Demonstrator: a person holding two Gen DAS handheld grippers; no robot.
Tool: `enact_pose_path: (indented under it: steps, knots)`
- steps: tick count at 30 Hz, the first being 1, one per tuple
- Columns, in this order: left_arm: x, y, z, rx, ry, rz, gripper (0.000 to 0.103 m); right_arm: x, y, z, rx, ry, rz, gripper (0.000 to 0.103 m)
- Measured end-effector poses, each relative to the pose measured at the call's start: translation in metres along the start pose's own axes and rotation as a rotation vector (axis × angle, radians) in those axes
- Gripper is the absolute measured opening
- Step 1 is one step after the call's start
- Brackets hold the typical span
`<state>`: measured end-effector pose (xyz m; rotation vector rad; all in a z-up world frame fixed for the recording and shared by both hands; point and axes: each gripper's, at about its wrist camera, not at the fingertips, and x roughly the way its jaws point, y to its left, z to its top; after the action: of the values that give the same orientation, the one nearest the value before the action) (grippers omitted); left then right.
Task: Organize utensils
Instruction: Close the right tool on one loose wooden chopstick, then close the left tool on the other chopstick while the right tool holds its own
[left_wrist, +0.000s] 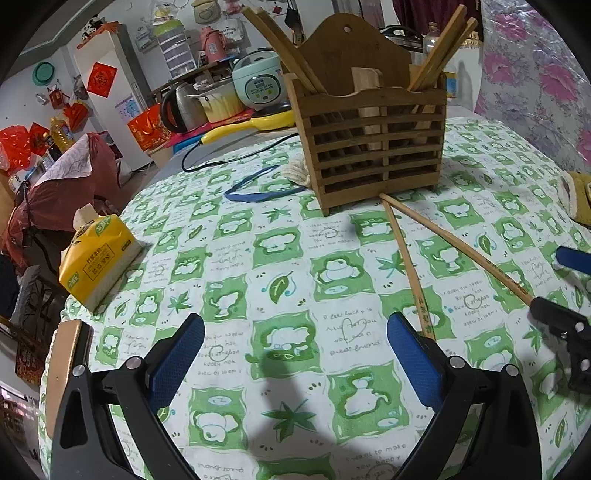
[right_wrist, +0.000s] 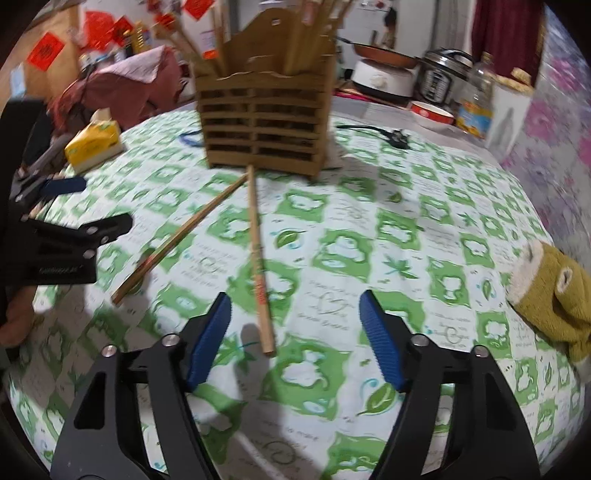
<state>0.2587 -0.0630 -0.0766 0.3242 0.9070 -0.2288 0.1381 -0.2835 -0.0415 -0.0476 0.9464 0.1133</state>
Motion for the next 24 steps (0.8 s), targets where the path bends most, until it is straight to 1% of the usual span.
enact_pose_path:
  steps: [1, 2, 3, 4, 5, 9, 10, 11, 13, 15, 18, 19, 20, 22, 23, 24]
  knots:
    - [0.0, -0.002, 0.0, 0.003, 0.001, -0.007, 0.097, 0.001, 0.003, -0.001, -0.012, 0.007, 0.009, 0.055]
    - [0.0, -0.003, 0.0, 0.008, 0.003, -0.019, 0.097, 0.001, 0.004, -0.001, -0.017, 0.014, 0.015, 0.041]
    - [0.0, -0.005, 0.0, 0.012, 0.004, -0.027, 0.097, 0.004, 0.005, -0.002, -0.024, 0.035, 0.027, 0.018]
    - [0.001, -0.006, -0.001, 0.018, 0.007, -0.042, 0.097, 0.007, 0.005, -0.002, -0.021, 0.055, 0.036, 0.008]
    - [0.001, -0.009, -0.001, 0.026, 0.01, -0.059, 0.097, 0.01, 0.003, -0.003, -0.008, 0.071, 0.045, 0.008]
    - [0.0, -0.016, -0.004, 0.05, 0.022, -0.156, 0.097, 0.007, -0.006, -0.003, 0.037, 0.055, 0.026, 0.009]
    - [0.0, -0.019, -0.004, 0.064, 0.032, -0.197, 0.093, 0.008, -0.008, -0.003, 0.043, 0.058, 0.019, 0.009]
    - [0.001, -0.022, -0.005, 0.075, 0.041, -0.221, 0.09, 0.008, -0.01, -0.003, 0.053, 0.06, 0.011, 0.009]
    - [0.005, -0.028, -0.008, 0.1, 0.073, -0.265, 0.076, 0.009, -0.013, -0.003, 0.063, 0.064, 0.009, 0.01]
    - [0.011, -0.033, -0.01, 0.114, 0.104, -0.304, 0.065, 0.009, -0.015, -0.003, 0.067, 0.065, 0.007, 0.01]
    - [0.008, -0.035, -0.013, 0.12, 0.097, -0.334, 0.05, 0.009, -0.016, -0.003, 0.069, 0.068, 0.006, 0.01]
    - [0.007, -0.036, -0.015, 0.126, 0.094, -0.34, 0.042, 0.009, -0.016, -0.003, 0.069, 0.069, 0.006, 0.01]
    - [0.005, -0.038, -0.017, 0.134, 0.088, -0.345, 0.037, 0.009, -0.016, -0.004, 0.069, 0.071, 0.005, 0.01]
    - [-0.002, -0.04, -0.022, 0.161, 0.07, -0.347, 0.016, 0.009, -0.016, -0.004, 0.068, 0.071, 0.004, 0.01]
    - [-0.003, -0.041, -0.024, 0.169, 0.066, -0.346, 0.009, 0.009, -0.016, -0.004, 0.069, 0.073, 0.005, 0.01]
    - [-0.006, -0.041, -0.026, 0.173, 0.062, -0.34, 0.009, 0.009, -0.017, -0.005, 0.072, 0.075, 0.007, 0.011]
